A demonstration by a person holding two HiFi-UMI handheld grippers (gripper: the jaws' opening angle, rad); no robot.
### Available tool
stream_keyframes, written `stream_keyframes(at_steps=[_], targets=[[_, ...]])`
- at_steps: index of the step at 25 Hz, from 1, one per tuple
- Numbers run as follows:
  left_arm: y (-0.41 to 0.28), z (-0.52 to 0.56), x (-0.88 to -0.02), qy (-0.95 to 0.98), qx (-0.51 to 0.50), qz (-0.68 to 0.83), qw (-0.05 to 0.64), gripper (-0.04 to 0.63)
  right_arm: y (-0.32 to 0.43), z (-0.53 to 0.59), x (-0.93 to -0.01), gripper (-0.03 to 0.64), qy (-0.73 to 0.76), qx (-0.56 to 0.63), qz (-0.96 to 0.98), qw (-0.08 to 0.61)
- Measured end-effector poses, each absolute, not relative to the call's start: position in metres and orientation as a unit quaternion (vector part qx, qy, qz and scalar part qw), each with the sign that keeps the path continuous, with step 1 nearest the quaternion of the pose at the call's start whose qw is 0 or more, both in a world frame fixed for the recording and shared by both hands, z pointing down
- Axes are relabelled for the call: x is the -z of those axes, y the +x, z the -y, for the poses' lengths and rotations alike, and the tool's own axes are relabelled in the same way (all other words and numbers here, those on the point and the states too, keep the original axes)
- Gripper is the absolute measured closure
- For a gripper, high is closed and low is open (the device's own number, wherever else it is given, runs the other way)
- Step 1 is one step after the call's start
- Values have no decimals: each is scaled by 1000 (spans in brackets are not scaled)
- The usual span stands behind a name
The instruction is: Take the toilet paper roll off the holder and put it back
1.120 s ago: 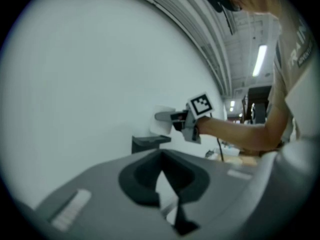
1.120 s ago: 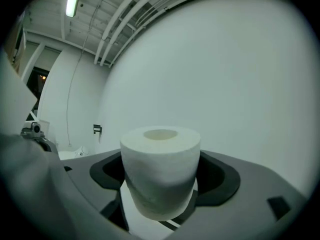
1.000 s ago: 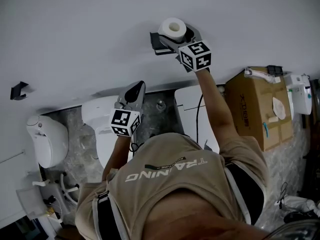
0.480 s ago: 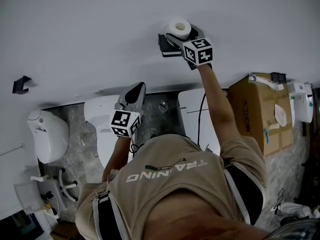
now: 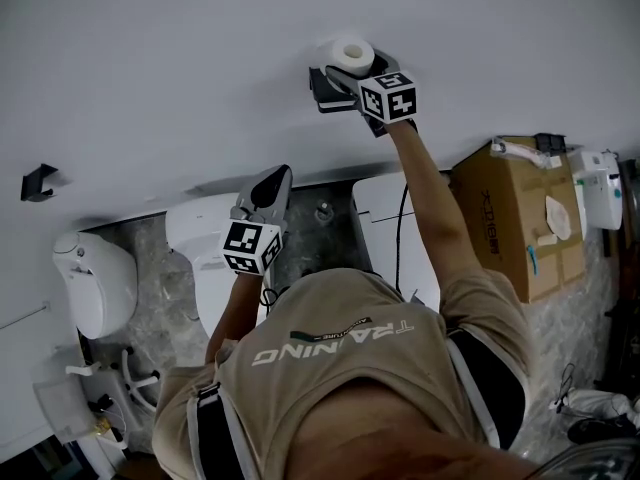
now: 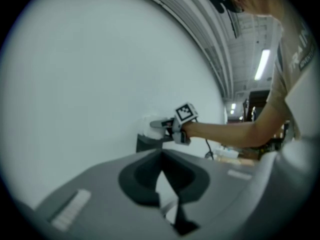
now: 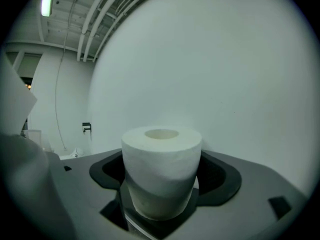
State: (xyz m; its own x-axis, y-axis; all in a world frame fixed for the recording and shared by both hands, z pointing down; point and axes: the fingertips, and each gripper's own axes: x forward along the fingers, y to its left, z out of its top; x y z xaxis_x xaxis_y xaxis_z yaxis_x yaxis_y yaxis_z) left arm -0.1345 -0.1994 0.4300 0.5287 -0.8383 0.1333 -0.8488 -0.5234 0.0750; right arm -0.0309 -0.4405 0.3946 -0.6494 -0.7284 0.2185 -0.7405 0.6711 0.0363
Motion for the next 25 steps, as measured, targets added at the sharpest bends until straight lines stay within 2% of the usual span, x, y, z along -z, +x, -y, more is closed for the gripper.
stream_keyframes(at_steps=[10, 14, 18, 25], targets=[[-144, 175, -433, 886, -39, 456, 70, 591, -16, 432, -387, 244, 440, -25, 891, 105], [-154, 167, -437, 888, -32, 452, 75, 591, 0, 414, -376, 244, 457, -20, 885, 83], [-155, 159, -435, 891, -24, 447, 72, 591, 2, 377, -364, 245, 454, -6, 890, 54], [-148, 144, -437, 899, -23, 433, 69, 591, -6, 300, -364, 247, 429, 19, 902, 44]])
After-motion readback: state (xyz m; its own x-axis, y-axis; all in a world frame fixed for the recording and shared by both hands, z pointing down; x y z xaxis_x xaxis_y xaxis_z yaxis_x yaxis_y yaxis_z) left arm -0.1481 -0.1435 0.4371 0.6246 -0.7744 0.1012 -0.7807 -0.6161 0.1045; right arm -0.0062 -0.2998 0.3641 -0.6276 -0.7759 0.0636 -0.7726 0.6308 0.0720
